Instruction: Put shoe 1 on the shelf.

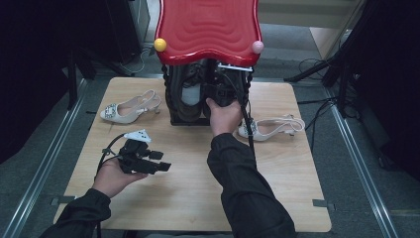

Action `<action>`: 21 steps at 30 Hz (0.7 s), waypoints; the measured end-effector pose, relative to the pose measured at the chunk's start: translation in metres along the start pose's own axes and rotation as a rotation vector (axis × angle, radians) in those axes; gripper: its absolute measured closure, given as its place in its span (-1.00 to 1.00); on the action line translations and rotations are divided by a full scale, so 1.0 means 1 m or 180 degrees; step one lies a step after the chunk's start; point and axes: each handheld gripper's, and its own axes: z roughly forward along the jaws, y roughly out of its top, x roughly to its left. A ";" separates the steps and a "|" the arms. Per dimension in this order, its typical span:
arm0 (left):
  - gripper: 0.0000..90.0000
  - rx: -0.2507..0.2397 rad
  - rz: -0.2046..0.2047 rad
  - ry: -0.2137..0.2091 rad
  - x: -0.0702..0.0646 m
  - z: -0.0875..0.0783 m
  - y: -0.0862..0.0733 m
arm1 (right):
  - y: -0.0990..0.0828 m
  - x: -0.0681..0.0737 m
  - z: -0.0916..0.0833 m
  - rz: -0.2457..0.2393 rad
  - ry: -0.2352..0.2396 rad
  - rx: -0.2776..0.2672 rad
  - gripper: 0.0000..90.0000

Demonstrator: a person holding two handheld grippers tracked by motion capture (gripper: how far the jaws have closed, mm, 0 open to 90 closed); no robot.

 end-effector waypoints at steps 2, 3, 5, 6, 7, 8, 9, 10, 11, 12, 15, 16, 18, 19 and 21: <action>-0.09 -0.0001 0.0000 0.0000 0.000 0.000 0.000 | 0.000 0.000 -0.001 -0.0023 0.0008 -0.0001 0.34; -0.09 0.0000 0.0001 0.0000 0.000 0.000 0.000 | 0.000 0.000 -0.001 -0.0023 0.0009 -0.0003 0.34; -0.09 -0.0008 -0.0002 0.0003 0.000 0.000 0.000 | 0.000 0.000 -0.003 -0.0047 0.0010 0.0000 0.34; -0.09 -0.0006 0.0002 0.0005 0.001 0.000 0.000 | 0.000 0.000 -0.004 -0.0057 0.0006 0.0006 0.34; -0.09 0.0000 0.0000 0.0012 0.001 0.000 0.000 | 0.000 0.000 -0.005 -0.0056 0.0012 0.0008 0.34; -0.09 -0.0004 -0.0007 0.0010 0.001 0.000 0.000 | 0.000 0.000 -0.007 -0.0053 0.0021 0.0007 0.34; -0.09 -0.0012 -0.0010 0.0003 0.001 -0.001 0.000 | 0.000 0.000 -0.008 -0.0053 0.0038 -0.0006 0.34; -0.09 -0.0011 -0.0008 0.0002 0.001 -0.001 0.000 | 0.000 0.000 -0.010 -0.0028 0.0081 0.0030 0.34; -0.10 -0.0010 -0.0010 0.0003 0.001 -0.001 0.000 | 0.000 -0.001 -0.011 -0.0026 0.0097 0.0038 0.34; -0.10 -0.0009 -0.0004 0.0011 0.001 -0.001 0.000 | 0.000 -0.002 -0.012 -0.0025 0.0128 0.0046 0.34; -0.09 -0.0018 -0.0001 0.0018 0.001 -0.001 0.000 | 0.000 -0.004 -0.015 0.0023 0.0208 0.0087 0.33; -0.09 -0.0020 0.0000 0.0020 0.001 -0.001 0.000 | -0.001 -0.005 -0.016 0.0009 0.0218 0.0082 0.32; -0.09 -0.0012 0.0006 0.0022 0.001 -0.001 0.000 | -0.001 -0.005 -0.016 0.0016 0.0242 0.0090 0.30; -0.10 -0.0011 0.0011 0.0026 0.001 -0.001 0.000 | -0.001 -0.004 -0.016 0.0027 0.0248 0.0088 0.29; -0.09 -0.0011 0.0019 0.0027 0.001 -0.001 0.000 | -0.001 -0.004 -0.017 0.0029 0.0255 0.0074 0.28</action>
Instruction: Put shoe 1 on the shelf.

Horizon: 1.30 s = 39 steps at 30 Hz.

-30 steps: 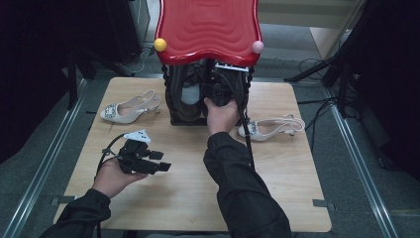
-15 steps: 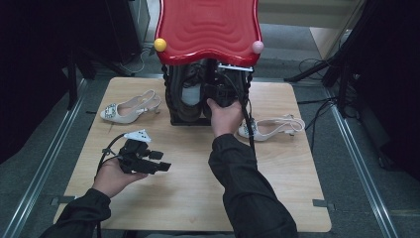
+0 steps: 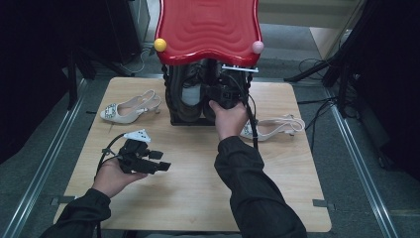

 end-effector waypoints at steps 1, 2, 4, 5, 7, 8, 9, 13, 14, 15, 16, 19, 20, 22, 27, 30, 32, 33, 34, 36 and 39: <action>-0.09 -0.0003 -0.0006 -0.0001 0.000 0.000 0.000 | 0.000 0.001 -0.001 -0.0015 -0.0010 -0.0013 0.28; -0.10 -0.0001 -0.0012 -0.0010 0.000 0.000 0.000 | -0.001 0.001 -0.001 -0.0015 -0.0014 -0.0029 0.28; -0.09 0.0000 -0.0014 -0.0007 0.000 0.000 0.000 | -0.001 0.002 -0.002 0.0004 -0.0004 -0.0053 0.26; -0.09 0.0002 -0.0012 -0.0009 0.000 0.000 0.000 | -0.001 0.001 -0.003 0.0012 -0.0006 -0.0072 0.26; -0.09 0.0001 -0.0012 -0.0005 0.000 0.000 0.000 | -0.001 0.000 -0.004 0.0039 0.0010 -0.0093 0.25; -0.10 -0.0004 -0.0018 -0.0005 0.000 0.000 0.000 | -0.001 0.000 -0.005 0.0035 0.0007 -0.0103 0.25; -0.09 -0.0005 -0.0019 0.0000 0.001 0.000 0.000 | -0.001 0.000 -0.006 0.0021 0.0009 -0.0096 0.25; -0.10 0.0013 -0.0021 0.0006 0.001 0.000 0.000 | -0.001 0.002 -0.015 -0.0067 0.0004 -0.0065 0.31; -0.10 0.0020 -0.0012 0.0021 0.001 0.000 -0.001 | -0.001 0.002 -0.018 -0.0090 0.0007 -0.0053 0.34; -0.10 0.0023 -0.0009 0.0022 0.001 0.001 -0.001 | -0.001 0.002 -0.021 -0.0121 0.0019 -0.0041 0.37; -0.10 0.0021 -0.0010 0.0020 0.001 0.001 -0.001 | 0.000 0.002 -0.025 -0.0147 0.0039 -0.0019 0.42; -0.10 -0.0006 -0.0029 0.0017 0.000 0.001 0.000 | 0.001 0.004 -0.037 -0.0256 0.0092 0.0005 0.55; -0.10 -0.0009 -0.0020 0.0024 0.000 0.000 0.000 | 0.001 0.005 -0.041 -0.0302 0.0105 0.0015 0.60; -0.10 -0.0029 -0.0024 0.0018 -0.001 0.000 0.000 | 0.000 0.007 -0.049 -0.0394 0.0125 0.0040 0.74; -0.10 -0.0045 -0.0019 0.0029 0.000 -0.002 0.000 | -0.007 0.008 -0.063 -0.0502 0.0224 0.0108 0.90; -0.10 -0.0045 -0.0023 0.0034 0.000 -0.002 0.000 | -0.013 0.008 -0.068 -0.0566 0.0288 0.0169 0.97; -0.10 -0.0047 -0.0024 0.0036 0.000 -0.002 -0.001 | -0.018 0.009 -0.072 -0.0574 0.0310 0.0196 1.00; -0.10 -0.0044 -0.0023 0.0036 0.000 -0.002 -0.001 | -0.021 0.009 -0.072 -0.0596 0.0320 0.0222 1.00; -0.10 -0.0043 -0.0025 0.0037 0.000 -0.002 -0.001 | -0.023 0.009 -0.072 -0.0600 0.0323 0.0251 1.00; -0.10 -0.0041 -0.0020 0.0041 0.000 -0.003 -0.001 | -0.029 0.008 -0.072 -0.0588 0.0364 0.0297 1.00; -0.11 -0.0043 -0.0019 0.0049 0.000 -0.003 -0.001 | -0.038 0.008 -0.070 -0.0576 0.0421 0.0339 1.00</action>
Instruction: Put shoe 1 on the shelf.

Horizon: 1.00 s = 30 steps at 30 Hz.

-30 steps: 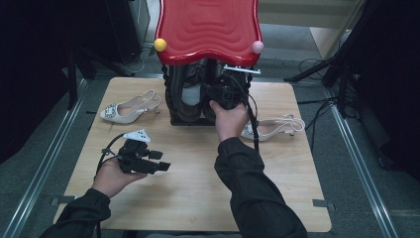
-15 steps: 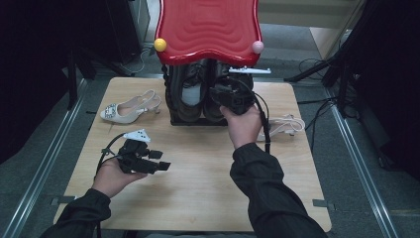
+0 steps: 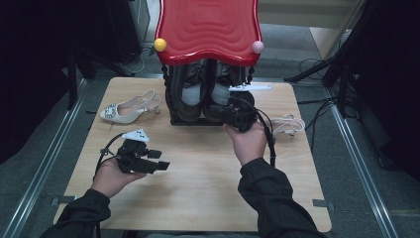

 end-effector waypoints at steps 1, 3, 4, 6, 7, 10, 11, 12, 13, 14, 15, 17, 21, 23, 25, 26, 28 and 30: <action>-0.11 -0.0008 0.0000 0.0003 0.000 0.000 0.000 | -0.003 0.000 0.001 -0.0009 0.0006 0.0021 1.00; -0.10 -0.0047 -0.0018 -0.0020 0.000 -0.002 0.000 | -0.008 0.000 0.004 -0.0061 -0.0005 0.0043 1.00; -0.08 -0.0065 -0.0026 -0.0027 0.000 -0.003 0.001 | -0.011 -0.001 0.006 -0.0067 -0.0002 0.0053 1.00; -0.05 -0.0080 -0.0003 -0.0032 0.001 -0.006 0.005 | -0.016 -0.004 0.008 -0.0034 0.0029 0.0067 1.00; -0.03 -0.0116 0.0007 -0.0025 0.001 -0.008 0.009 | -0.019 -0.006 0.010 -0.0021 0.0040 0.0061 1.00; 0.09 -0.0223 -0.0055 -0.0041 0.001 -0.018 0.025 | -0.026 -0.012 0.013 0.0004 0.0063 0.0067 1.00; 0.16 -0.0264 -0.0051 -0.0033 0.001 -0.021 0.031 | -0.027 -0.013 0.014 0.0010 0.0072 0.0074 1.00; 0.27 -0.0290 -0.0052 -0.0048 0.000 -0.024 0.038 | -0.029 -0.015 0.015 0.0018 0.0077 0.0076 1.00; 0.39 -0.0308 -0.0029 -0.0020 0.000 -0.027 0.046 | -0.030 -0.016 0.016 0.0016 0.0082 0.0086 1.00; 0.52 -0.0313 -0.0024 -0.0032 0.000 -0.029 0.054 | -0.032 -0.016 0.017 0.0012 0.0086 0.0101 1.00; 0.60 -0.0319 -0.0010 -0.0041 0.001 -0.032 0.062 | -0.032 -0.017 0.017 0.0009 0.0087 0.0104 0.98; 0.70 -0.0338 -0.0019 -0.0147 0.002 -0.036 0.078 | -0.034 -0.018 0.019 -0.0013 0.0108 0.0108 0.92; 0.78 -0.0324 0.0097 -0.0140 -0.001 -0.045 0.110 | -0.038 -0.019 0.021 -0.0067 0.0163 0.0158 0.58; 0.88 -0.0322 0.0168 -0.0115 -0.001 -0.047 0.125 | -0.041 -0.019 0.022 -0.0092 0.0217 0.0157 0.46; 0.96 -0.0307 0.0238 -0.0105 -0.001 -0.049 0.139 | -0.044 -0.021 0.023 -0.0107 0.0265 0.0177 0.35; 0.99 -0.0306 0.0276 -0.0092 -0.001 -0.050 0.147 | -0.046 -0.021 0.023 -0.0116 0.0286 0.0181 0.32; 1.00 -0.0310 0.0287 -0.0119 -0.001 -0.051 0.158 | -0.050 -0.022 0.023 -0.0162 0.0309 0.0174 0.24; 1.00 -0.0324 0.0299 -0.0141 -0.002 -0.052 0.170 | -0.054 -0.023 0.023 -0.0164 0.0322 0.0148 0.15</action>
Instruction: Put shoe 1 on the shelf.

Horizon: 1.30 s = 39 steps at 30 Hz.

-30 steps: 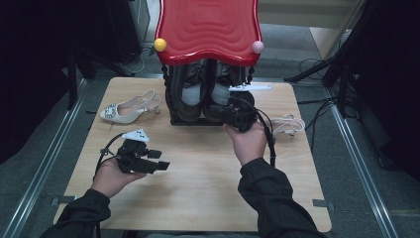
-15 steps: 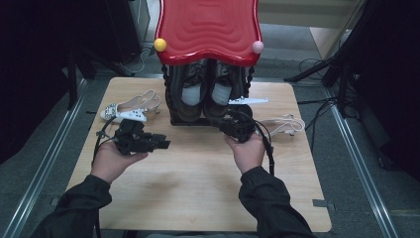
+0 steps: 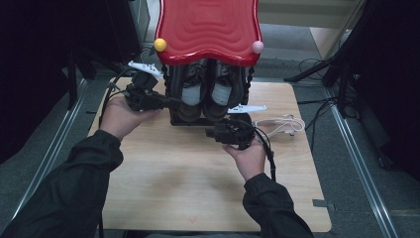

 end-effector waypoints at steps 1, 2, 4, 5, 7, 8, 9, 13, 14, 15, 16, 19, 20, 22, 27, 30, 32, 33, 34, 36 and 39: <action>1.00 -0.0007 -0.0003 -0.0028 0.000 0.000 0.006 | -0.002 -0.001 0.001 -0.0016 -0.0002 0.0009 0.14; 1.00 -0.0005 0.0006 -0.0020 0.001 0.001 0.012 | -0.003 -0.002 0.002 -0.0011 0.0001 0.0036 0.10; 1.00 -0.0003 0.0016 -0.0021 0.003 0.002 0.023 | -0.004 -0.003 0.003 -0.0007 0.0012 0.0068 0.07; 1.00 0.0001 0.0031 -0.0012 0.004 0.003 0.029 | -0.004 -0.003 0.003 -0.0017 0.0023 0.0084 0.06; 1.00 0.0002 0.0033 -0.0020 0.006 0.004 0.039 | -0.005 -0.002 0.004 -0.0095 0.0013 0.0065 0.05; 1.00 -0.0001 0.0043 -0.0014 0.006 0.004 0.044 | -0.005 -0.001 0.004 -0.0123 0.0024 0.0067 0.05; 1.00 -0.0002 0.0057 0.0006 0.007 0.004 0.049 | -0.005 -0.001 0.004 -0.0162 0.0029 0.0073 0.05; 1.00 0.0010 0.0082 0.0097 0.009 0.003 0.067 | -0.005 0.000 0.003 -0.0157 -0.0006 0.0074 0.09; 1.00 0.0009 0.0089 0.0118 0.010 0.003 0.072 | -0.004 -0.001 0.002 -0.0118 -0.0005 0.0074 0.09; 1.00 0.0013 0.0097 0.0129 0.010 0.003 0.076 | -0.004 -0.002 0.002 -0.0106 -0.0006 0.0077 0.12; 1.00 0.0031 0.0134 0.0142 0.010 0.002 0.081 | -0.004 -0.002 0.001 -0.0076 0.0002 0.0068 0.12; 1.00 0.0037 0.0161 0.0147 0.010 0.001 0.095 | -0.004 -0.005 0.000 -0.0047 0.0005 0.0046 0.15; 1.00 0.0008 0.0142 0.0125 0.011 0.000 0.100 | -0.004 -0.005 0.000 -0.0044 -0.0005 0.0032 0.17; 1.00 -0.0028 0.0114 0.0121 0.013 0.001 0.109 | -0.004 -0.006 -0.002 -0.0043 -0.0013 0.0001 0.31; 1.00 -0.0006 0.0147 0.0193 0.016 0.008 0.128 | -0.001 -0.008 -0.002 0.0007 -0.0010 -0.0057 0.71; 1.00 -0.0039 0.0100 0.0210 0.020 0.012 0.134 | 0.001 -0.010 -0.002 -0.0022 -0.0032 -0.0060 0.94; 1.00 -0.0052 0.0075 0.0229 0.023 0.014 0.137 | 0.004 -0.013 -0.002 -0.0022 -0.0041 -0.0088 1.00; 1.00 -0.0027 0.0083 0.0227 0.025 0.016 0.137 | 0.005 -0.015 -0.002 -0.0001 -0.0030 -0.0093 1.00; 1.00 -0.0011 0.0104 0.0240 0.025 0.018 0.138 | 0.007 -0.017 -0.002 0.0023 -0.0032 -0.0103 1.00; 1.00 -0.0022 0.0124 0.0202 0.027 0.020 0.139 | 0.010 -0.019 -0.001 0.0056 -0.0035 -0.0121 1.00; 1.00 -0.0050 0.0134 0.0250 0.026 0.020 0.142 | 0.014 -0.023 0.001 0.0132 -0.0035 -0.0165 1.00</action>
